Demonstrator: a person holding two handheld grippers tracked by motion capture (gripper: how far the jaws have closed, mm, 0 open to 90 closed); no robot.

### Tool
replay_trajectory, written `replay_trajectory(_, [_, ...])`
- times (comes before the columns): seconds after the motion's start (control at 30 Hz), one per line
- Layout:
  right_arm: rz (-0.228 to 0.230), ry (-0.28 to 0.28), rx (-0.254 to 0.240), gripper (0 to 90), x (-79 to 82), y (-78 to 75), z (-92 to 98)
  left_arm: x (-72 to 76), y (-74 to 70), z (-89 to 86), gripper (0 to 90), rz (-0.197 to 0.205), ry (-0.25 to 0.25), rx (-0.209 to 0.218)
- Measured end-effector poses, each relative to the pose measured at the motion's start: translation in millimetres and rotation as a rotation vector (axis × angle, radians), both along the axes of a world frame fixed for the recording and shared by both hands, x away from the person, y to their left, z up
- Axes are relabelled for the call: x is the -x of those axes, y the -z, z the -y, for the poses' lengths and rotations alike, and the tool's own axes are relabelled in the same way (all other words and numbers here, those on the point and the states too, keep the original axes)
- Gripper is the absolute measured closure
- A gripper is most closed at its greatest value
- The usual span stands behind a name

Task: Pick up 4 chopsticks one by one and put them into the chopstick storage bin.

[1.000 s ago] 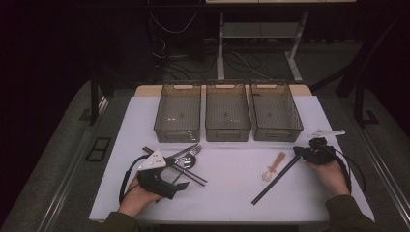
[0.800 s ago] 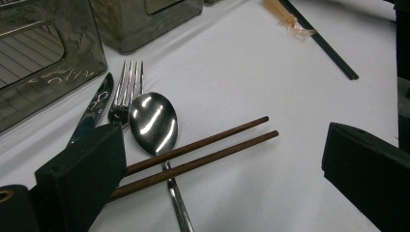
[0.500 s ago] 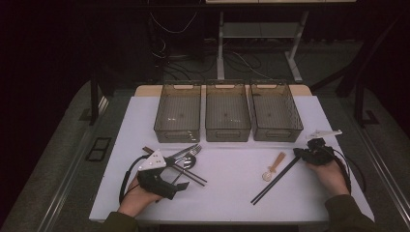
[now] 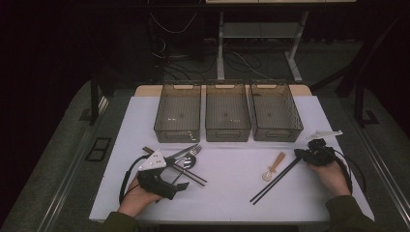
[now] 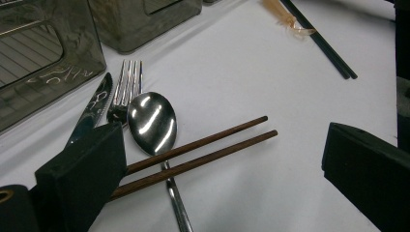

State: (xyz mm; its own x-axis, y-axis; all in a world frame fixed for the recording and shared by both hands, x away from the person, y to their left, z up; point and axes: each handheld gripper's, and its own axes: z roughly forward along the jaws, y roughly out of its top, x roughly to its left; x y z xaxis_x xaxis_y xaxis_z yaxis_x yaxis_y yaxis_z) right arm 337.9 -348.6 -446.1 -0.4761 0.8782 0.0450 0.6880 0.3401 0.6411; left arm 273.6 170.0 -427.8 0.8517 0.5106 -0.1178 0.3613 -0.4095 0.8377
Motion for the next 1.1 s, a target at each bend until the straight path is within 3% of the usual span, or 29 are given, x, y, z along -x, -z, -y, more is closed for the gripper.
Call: replay_trajectory(1.1, [-0.028,-0.013,0.035,89.9,10.0,-3.4,3.6,-0.2,1.3,0.5,1.3,-0.005,0.008,-0.005])
